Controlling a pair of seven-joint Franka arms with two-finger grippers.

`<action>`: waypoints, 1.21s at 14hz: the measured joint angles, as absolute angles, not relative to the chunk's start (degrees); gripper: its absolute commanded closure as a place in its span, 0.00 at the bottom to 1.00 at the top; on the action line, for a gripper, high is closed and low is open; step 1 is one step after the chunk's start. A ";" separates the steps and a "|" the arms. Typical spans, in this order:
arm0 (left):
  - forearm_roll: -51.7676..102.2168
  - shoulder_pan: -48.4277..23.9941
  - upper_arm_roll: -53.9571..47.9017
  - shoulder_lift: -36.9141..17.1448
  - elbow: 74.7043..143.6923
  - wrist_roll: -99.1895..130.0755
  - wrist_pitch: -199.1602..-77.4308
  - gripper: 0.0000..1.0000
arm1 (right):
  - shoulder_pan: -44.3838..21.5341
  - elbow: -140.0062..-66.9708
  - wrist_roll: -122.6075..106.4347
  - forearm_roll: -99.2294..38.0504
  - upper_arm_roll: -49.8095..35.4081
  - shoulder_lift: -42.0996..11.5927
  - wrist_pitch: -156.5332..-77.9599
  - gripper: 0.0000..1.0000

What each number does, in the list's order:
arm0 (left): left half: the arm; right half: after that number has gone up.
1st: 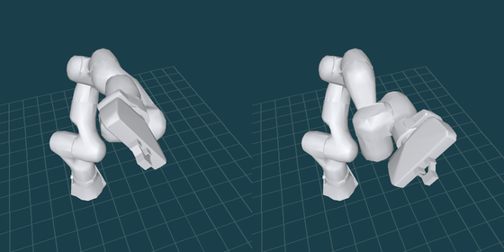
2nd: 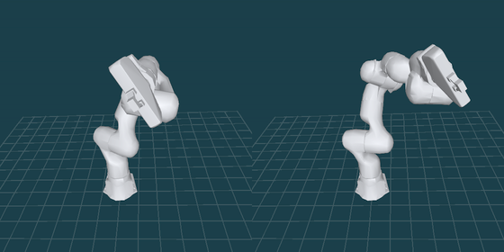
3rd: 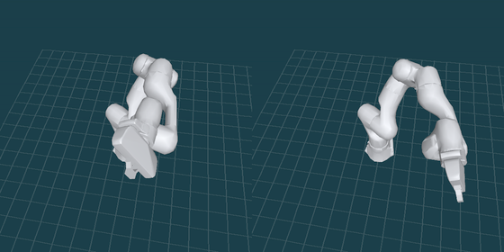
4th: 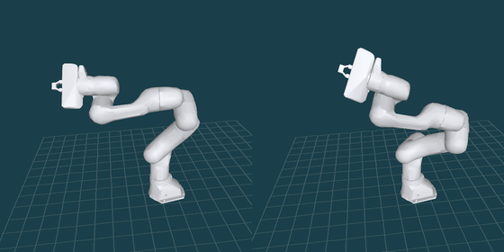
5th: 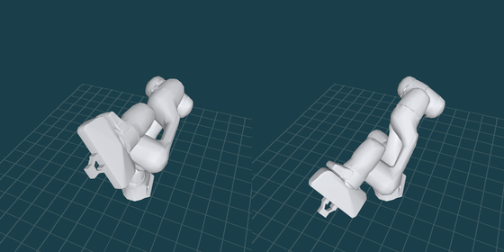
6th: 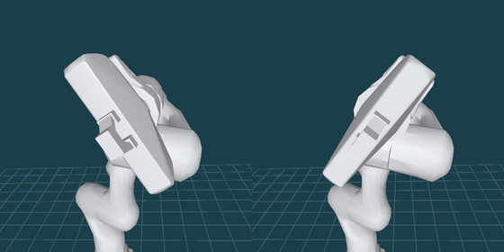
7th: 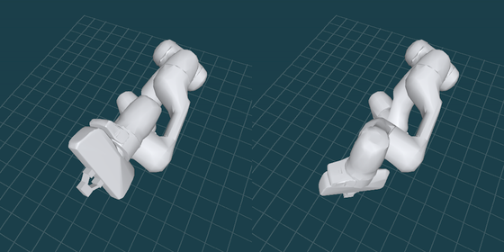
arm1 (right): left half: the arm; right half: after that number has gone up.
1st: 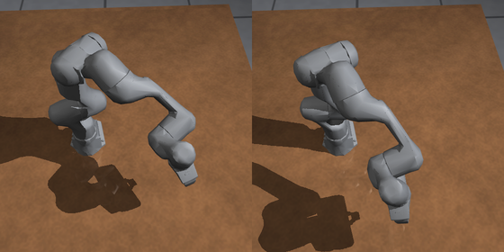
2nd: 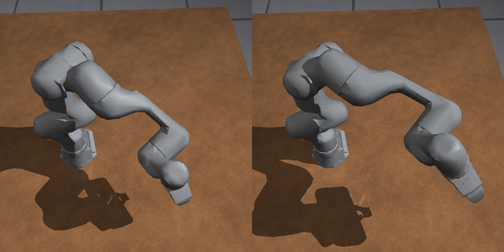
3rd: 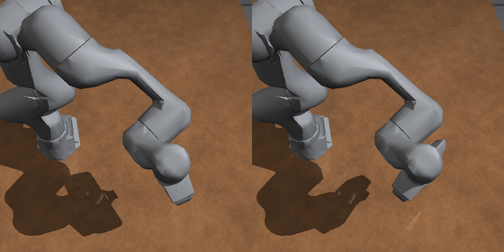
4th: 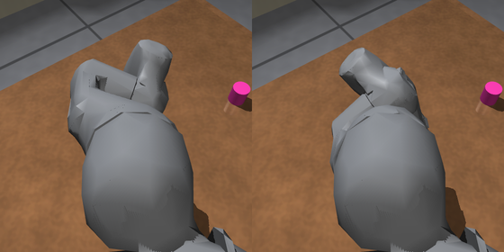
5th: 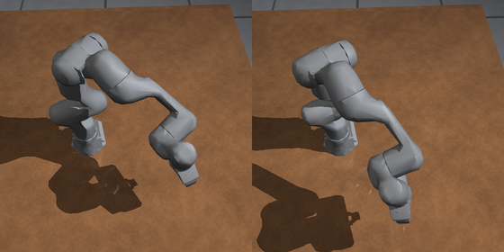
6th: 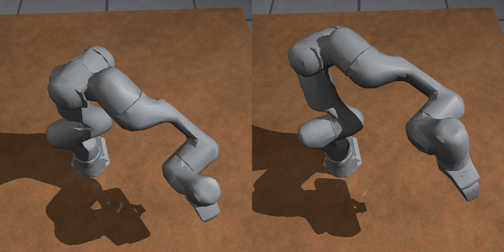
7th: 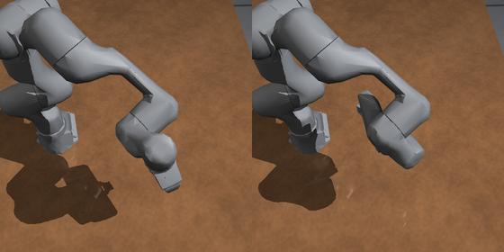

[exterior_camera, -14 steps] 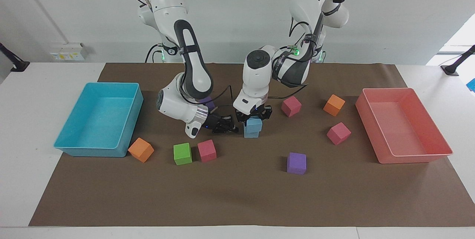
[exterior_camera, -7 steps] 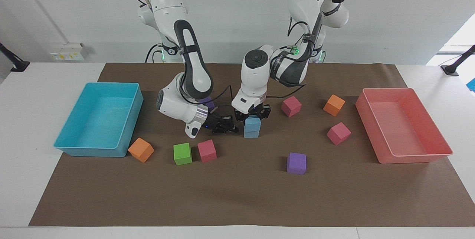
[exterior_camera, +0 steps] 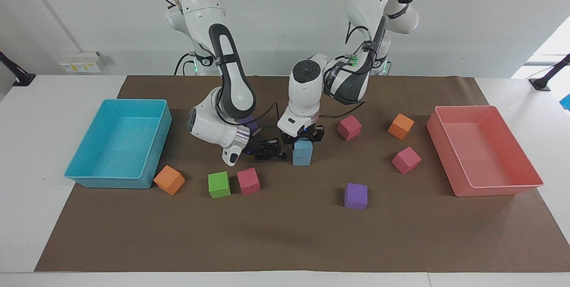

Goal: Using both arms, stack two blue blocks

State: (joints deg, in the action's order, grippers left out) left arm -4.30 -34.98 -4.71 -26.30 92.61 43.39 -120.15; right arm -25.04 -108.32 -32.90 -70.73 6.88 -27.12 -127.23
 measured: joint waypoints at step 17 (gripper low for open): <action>-4.30 -34.99 -4.67 -26.26 92.55 43.35 -120.36 0.00 | -25.04 -108.33 -32.90 -70.73 6.88 -27.12 -127.23 1.00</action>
State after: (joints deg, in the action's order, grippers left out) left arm -4.30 -34.99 -4.67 -26.26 92.55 43.35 -120.36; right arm -25.04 -108.33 -32.90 -70.73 6.88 -27.12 -127.23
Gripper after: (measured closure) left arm 0.181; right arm 0.991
